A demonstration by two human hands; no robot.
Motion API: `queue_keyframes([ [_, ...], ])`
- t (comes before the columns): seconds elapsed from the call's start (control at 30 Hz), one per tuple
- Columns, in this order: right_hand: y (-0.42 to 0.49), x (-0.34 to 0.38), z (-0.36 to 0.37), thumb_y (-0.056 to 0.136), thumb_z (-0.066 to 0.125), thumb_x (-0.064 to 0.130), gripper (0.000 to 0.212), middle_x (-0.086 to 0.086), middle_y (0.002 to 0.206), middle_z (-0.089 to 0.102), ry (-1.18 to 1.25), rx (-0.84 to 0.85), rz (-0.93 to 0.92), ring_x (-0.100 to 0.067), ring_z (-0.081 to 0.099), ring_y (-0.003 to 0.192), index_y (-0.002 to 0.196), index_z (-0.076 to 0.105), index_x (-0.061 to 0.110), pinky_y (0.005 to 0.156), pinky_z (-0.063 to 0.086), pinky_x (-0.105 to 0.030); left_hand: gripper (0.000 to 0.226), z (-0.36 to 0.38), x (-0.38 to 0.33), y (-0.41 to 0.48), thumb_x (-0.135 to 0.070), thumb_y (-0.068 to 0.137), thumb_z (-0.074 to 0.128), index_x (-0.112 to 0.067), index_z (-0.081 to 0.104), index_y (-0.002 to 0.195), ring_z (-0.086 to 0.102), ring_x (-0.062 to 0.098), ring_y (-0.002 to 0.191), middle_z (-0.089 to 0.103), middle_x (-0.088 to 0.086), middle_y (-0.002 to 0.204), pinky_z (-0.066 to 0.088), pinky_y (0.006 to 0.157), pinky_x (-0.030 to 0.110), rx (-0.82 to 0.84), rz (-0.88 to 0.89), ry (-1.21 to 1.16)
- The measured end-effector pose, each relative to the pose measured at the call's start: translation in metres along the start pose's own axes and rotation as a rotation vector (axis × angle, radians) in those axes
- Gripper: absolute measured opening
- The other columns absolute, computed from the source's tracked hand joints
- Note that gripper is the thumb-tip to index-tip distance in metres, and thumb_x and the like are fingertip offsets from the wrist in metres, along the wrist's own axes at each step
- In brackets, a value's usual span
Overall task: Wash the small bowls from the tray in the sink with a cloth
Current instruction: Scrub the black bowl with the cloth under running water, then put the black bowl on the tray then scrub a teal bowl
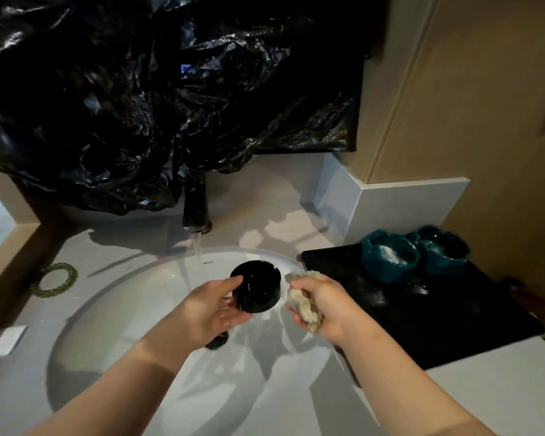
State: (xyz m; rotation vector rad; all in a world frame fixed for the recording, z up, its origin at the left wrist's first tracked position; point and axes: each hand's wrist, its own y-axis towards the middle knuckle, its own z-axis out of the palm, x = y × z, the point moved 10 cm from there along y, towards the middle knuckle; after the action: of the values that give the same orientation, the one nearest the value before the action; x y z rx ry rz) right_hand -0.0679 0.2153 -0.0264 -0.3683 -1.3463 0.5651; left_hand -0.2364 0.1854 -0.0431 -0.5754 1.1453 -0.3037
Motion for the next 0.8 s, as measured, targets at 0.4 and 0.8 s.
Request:
queue_keyframes([
  [0.4, -0.022, 0.040, -0.168, 0.089, 0.057, 0.011, 0.004, -0.007, 0.076, 0.056, -0.134, -0.152, -0.093, -0.018, 0.055, 0.063, 0.090, 0.058, 0.015, 0.048, 0.049, -0.024, 0.028, 0.164, 0.002, -0.002, -0.038, 0.098, 0.041, -0.016, 0.057, 0.093, 0.069, 0.023, 0.061, 0.066, 0.007, 0.085, 0.054, 0.068, 0.035, -0.147, 0.475, 1.046],
  [0.8, -0.003, 0.049, -0.231, 0.089, 0.057, 0.012, 0.003, -0.009, 0.075, 0.056, -0.145, -0.176, -0.107, -0.019, 0.055, 0.063, 0.091, 0.055, 0.013, 0.052, 0.048, -0.027, 0.018, 0.196, 0.021, 0.022, -0.032, 0.091, 0.053, -0.023, 0.069, 0.095, 0.059, 0.015, 0.089, 0.067, -0.004, 0.091, 0.046, 0.076, 0.025, -0.213, 0.412, 1.184],
])
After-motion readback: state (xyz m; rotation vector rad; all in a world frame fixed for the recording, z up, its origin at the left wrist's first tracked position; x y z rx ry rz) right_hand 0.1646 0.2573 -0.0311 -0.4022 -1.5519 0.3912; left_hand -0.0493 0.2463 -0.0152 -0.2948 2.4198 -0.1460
